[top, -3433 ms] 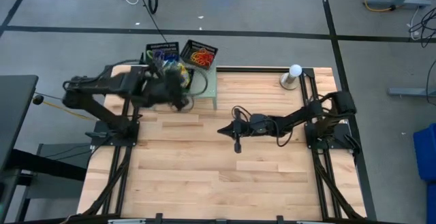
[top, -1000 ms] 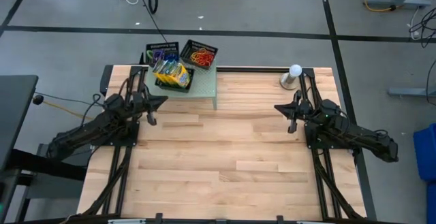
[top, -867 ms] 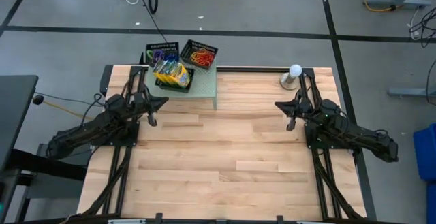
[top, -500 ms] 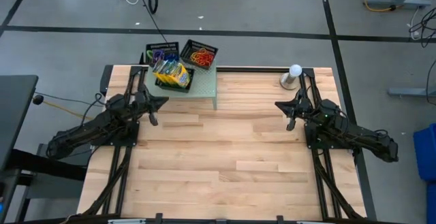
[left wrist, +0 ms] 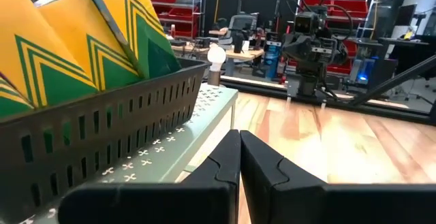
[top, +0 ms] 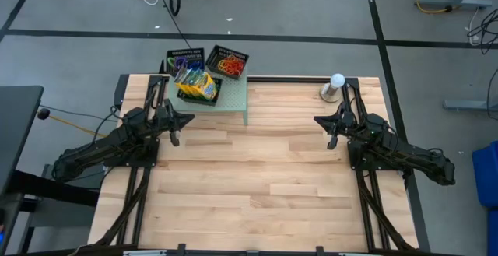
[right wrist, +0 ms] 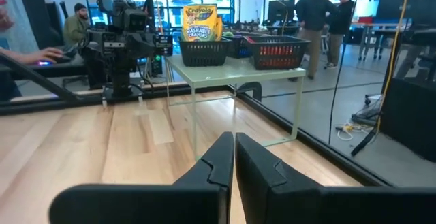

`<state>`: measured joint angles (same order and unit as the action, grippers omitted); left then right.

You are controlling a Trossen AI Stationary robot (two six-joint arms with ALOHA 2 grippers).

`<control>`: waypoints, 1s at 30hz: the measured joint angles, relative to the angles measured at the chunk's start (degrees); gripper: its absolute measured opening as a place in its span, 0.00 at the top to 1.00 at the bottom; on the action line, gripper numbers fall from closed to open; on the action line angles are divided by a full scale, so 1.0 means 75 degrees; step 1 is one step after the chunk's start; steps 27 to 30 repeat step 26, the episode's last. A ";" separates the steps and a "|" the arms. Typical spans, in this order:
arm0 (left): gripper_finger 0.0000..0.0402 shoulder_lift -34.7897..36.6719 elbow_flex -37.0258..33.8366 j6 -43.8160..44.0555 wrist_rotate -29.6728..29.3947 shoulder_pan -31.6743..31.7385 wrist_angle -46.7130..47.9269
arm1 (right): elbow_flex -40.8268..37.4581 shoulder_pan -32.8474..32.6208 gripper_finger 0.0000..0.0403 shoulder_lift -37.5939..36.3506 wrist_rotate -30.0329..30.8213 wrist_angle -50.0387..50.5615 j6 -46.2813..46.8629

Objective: Pick & Place Office Desk Supplies
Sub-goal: Return to Home Position

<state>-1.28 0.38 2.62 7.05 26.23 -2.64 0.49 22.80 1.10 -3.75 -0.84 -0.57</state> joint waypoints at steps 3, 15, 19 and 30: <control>0.98 0.0000 0.0000 0.0055 0.0000 -0.0001 0.0006 | 0.0000 0.0001 0.94 0.0000 -0.0007 0.0000 0.0144; 0.98 0.0000 0.0000 0.0071 0.0000 0.0000 0.0018 | 0.0000 0.0001 0.94 0.0000 -0.0017 0.0000 0.0157; 0.98 0.0000 0.0000 0.0074 0.0000 -0.0001 0.0021 | 0.0000 0.0001 0.94 0.0000 -0.0015 0.0000 0.0159; 0.98 0.0000 0.0000 0.0077 0.0003 -0.0001 0.0026 | 0.0000 0.0001 0.94 0.0000 -0.0013 0.0000 0.0159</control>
